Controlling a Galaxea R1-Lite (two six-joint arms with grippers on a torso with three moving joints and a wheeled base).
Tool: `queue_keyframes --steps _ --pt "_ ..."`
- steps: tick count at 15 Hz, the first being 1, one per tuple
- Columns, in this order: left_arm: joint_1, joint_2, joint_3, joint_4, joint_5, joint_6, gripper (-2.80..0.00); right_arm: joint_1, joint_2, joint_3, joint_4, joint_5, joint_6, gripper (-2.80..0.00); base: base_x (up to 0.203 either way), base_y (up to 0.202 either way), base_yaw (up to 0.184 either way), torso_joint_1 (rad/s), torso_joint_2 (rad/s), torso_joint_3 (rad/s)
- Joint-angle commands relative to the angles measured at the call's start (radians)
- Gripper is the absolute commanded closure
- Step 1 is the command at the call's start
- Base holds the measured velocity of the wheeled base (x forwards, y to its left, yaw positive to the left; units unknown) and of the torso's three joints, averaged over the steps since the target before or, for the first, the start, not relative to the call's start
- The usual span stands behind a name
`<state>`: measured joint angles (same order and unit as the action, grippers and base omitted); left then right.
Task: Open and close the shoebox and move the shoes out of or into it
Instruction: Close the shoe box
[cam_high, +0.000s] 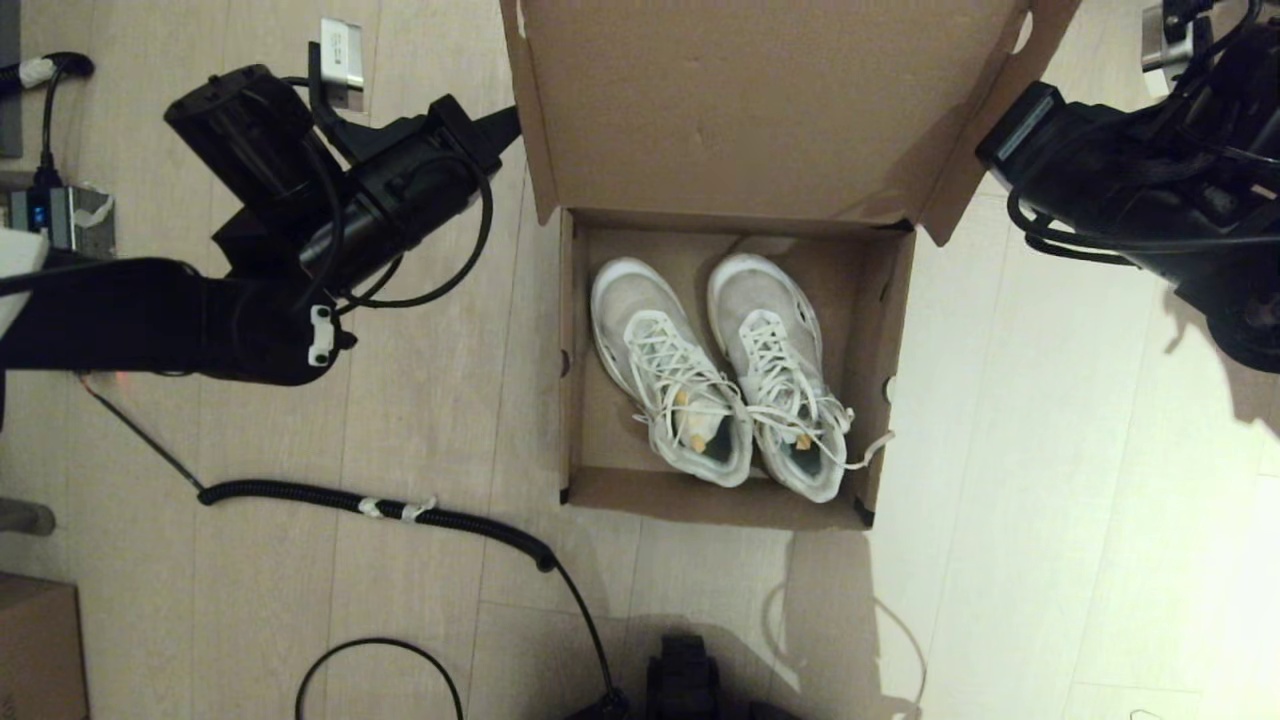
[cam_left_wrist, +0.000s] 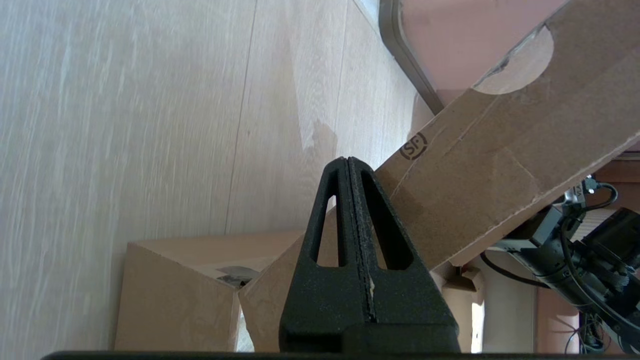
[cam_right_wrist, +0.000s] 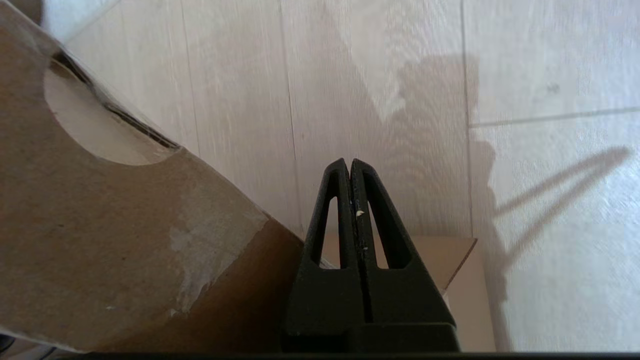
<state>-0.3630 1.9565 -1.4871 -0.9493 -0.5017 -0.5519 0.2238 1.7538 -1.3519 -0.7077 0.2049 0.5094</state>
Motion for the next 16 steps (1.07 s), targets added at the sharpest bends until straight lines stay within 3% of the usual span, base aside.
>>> queue_keyframes --steps 1,7,16 --pt "-0.005 -0.004 0.042 -0.026 -0.008 -0.003 0.0 0.008 -0.001 0.01 -0.004 0.004 0.002 0.0 0.0 0.0 0.0 0.0 0.0 0.0" --pt "-0.017 -0.015 0.156 -0.102 -0.033 -0.002 0.0 0.031 0.002 0.047 -0.01 0.002 -0.003 0.0 0.0 0.0 0.0 0.0 0.0 0.0" --pt "-0.017 0.003 0.1 -0.099 -0.048 0.001 0.0 0.023 0.025 0.018 -0.01 0.002 -0.03 0.0 0.0 0.0 0.0 0.0 0.0 0.0"
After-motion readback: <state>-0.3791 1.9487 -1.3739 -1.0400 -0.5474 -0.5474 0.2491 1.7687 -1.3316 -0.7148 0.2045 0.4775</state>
